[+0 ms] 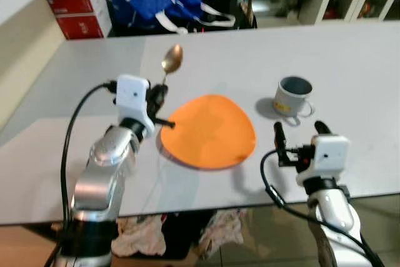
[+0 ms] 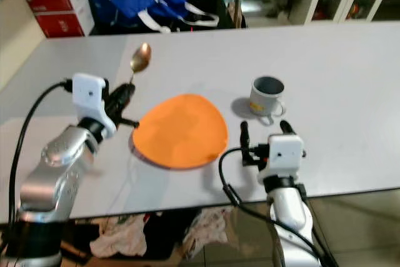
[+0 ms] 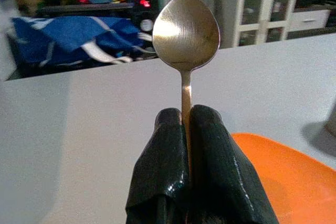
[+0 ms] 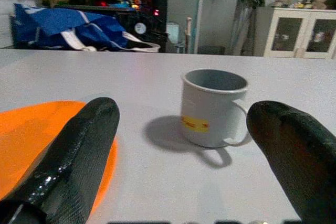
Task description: Setting the table
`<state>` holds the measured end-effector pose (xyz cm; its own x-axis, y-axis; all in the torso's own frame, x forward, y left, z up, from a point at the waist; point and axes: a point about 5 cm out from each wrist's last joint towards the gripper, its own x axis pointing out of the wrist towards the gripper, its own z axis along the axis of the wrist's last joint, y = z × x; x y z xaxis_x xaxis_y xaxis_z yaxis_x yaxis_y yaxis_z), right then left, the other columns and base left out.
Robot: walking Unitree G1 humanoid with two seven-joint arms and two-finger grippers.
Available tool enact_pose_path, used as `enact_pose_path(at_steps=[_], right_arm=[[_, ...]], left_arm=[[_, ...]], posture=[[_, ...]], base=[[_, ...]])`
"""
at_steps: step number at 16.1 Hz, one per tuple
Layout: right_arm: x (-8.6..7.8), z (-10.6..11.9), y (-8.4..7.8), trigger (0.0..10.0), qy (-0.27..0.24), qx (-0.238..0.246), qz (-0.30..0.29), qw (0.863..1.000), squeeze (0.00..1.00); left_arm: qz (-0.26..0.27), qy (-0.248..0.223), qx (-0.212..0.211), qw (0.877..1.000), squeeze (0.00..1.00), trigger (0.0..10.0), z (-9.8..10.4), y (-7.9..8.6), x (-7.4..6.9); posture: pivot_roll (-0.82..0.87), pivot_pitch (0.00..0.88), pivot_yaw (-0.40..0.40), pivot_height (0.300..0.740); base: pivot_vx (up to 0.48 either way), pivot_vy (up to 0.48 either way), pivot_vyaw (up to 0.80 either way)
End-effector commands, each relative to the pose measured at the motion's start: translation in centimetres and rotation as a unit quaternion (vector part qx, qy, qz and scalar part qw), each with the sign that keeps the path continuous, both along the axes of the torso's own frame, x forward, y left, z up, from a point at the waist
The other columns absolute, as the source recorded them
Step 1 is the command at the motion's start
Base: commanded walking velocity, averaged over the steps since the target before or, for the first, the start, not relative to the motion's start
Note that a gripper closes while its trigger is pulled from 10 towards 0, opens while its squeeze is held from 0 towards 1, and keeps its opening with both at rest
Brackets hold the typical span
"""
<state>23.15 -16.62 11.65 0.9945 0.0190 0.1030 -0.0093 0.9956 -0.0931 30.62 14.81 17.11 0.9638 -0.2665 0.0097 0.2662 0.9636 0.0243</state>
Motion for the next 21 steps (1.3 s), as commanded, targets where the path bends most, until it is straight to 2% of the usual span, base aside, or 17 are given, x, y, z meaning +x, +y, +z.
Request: enact_pose_path(at_steps=[1, 4, 7, 12, 21], right_arm=[[0.1, 0.0, 0.3, 10.0, 0.003, -0.002, 0.007, 1.0, 0.0], [0.0, 0.0, 0.3, 10.0, 0.006, -0.004, 0.008, 1.0, 0.0], [0.0, -0.2, 0.4, 10.0, 0.01, -0.004, 0.011, 1.0, 0.0], [0.0, -0.3, 0.5, 10.0, 0.015, -0.004, 0.015, 1.0, 0.0], [-0.3, -0.3, 0.4, 10.0, 0.022, -0.007, 0.016, 1.0, 0.0]], left_arm=[[0.035, 0.023, 0.002, 0.999, 0.0, 0.0, -0.3, 1.1, 0.6], [0.076, 0.062, 0.013, 0.995, 0.0, 0.0, -1.4, 2.1, 0.9], [0.074, 0.087, 0.034, 0.993, 0.0, 0.0, -2.3, 2.0, 0.7], [0.106, 0.175, 0.017, 0.979, 0.0, 0.0, -4.6, 2.5, 0.4], [0.119, 0.212, 0.04, 0.969, 0.0, 0.0, -5.7, 1.4, 0.1]], posture=[[-0.12, 0.0, 0.047, 0.74], [-0.12, 0.002, 0.046, 0.74], [-0.11, 0.008, 0.041, 0.74], [-0.11, 0.014, 0.041, 0.74], [-0.13, 0.021, 0.038, 0.74]], base=[[0.0, 0.0, 0.0], [0.0, 0.0, 0.0], [0.0, 0.0, 0.0], [0.0, 0.0, 0.0], [0.0, 0.0, 0.0]])
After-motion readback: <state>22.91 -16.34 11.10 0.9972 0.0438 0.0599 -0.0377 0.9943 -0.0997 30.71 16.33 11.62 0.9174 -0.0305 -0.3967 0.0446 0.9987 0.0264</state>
